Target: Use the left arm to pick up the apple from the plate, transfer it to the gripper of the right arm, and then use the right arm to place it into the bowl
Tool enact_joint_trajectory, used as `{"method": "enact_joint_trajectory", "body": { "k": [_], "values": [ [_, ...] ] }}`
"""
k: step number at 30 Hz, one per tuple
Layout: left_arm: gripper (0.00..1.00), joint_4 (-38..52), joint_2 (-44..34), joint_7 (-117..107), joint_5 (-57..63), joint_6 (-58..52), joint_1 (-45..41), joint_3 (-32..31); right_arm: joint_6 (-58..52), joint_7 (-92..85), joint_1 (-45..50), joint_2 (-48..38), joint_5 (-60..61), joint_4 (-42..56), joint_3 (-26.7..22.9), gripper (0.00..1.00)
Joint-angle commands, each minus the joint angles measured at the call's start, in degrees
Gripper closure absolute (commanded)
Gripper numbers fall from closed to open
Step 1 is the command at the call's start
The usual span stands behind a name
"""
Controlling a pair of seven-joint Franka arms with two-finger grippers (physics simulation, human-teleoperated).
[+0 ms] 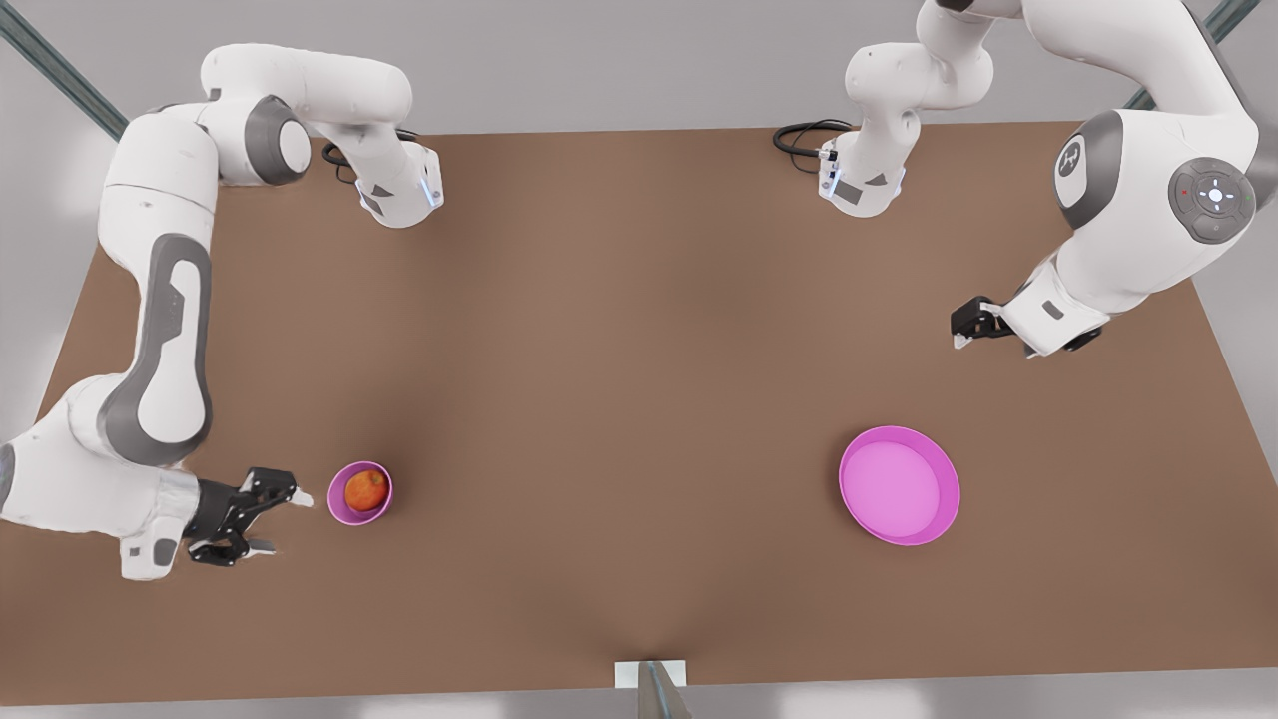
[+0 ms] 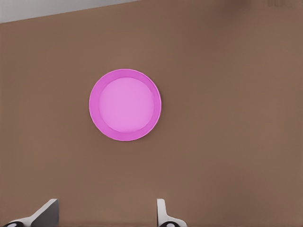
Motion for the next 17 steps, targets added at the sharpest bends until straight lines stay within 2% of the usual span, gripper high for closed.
{"method": "enact_joint_trajectory", "body": {
  "k": [1,2,3,7,9,11,17],
  "values": [
    [0.0,0.0,-0.1,-5.2,0.0,0.0,0.0,0.0,-7.7,25.8,2.0,-5.6,-17.2,1.0,0.1,0.0],
    [0.0,0.0,-0.1,-5.1,0.0,0.0,0.0,0.0,-15.5,39.7,2.6,-10.7,-19.8,0.1,0.2,0.0],
    [0.0,0.6,1.2,-5.3,0.0,0.0,0.1,0.0,-17.4,45.0,2.6,-12.0,-22.5,-0.9,1.0,0.0],
    [0.0,3.5,4.5,-5.4,0.0,0.0,0.2,0.0,-22.2,50.4,3.1,-15.0,-22.0,-1.3,1.0,0.0],
    [0.0,4.0,5.3,-5.4,0.0,0.0,0.2,0.0,-11.7,51.8,1.3,-23.0,-22.0,-16.1,1.0,0.0],
    [0.0,4.2,5.6,-5.2,0.0,0.0,0.1,0.0,-9.5,54.0,1.1,-27.4,-22.1,-23.1,1.2,0.0],
    [0.0,4.2,5.6,-4.9,0.0,0.1,0.1,-0.1,-9.5,55.5,1.1,-26.8,-22.2,-22.0,1.0,0.0]
  ]
}}
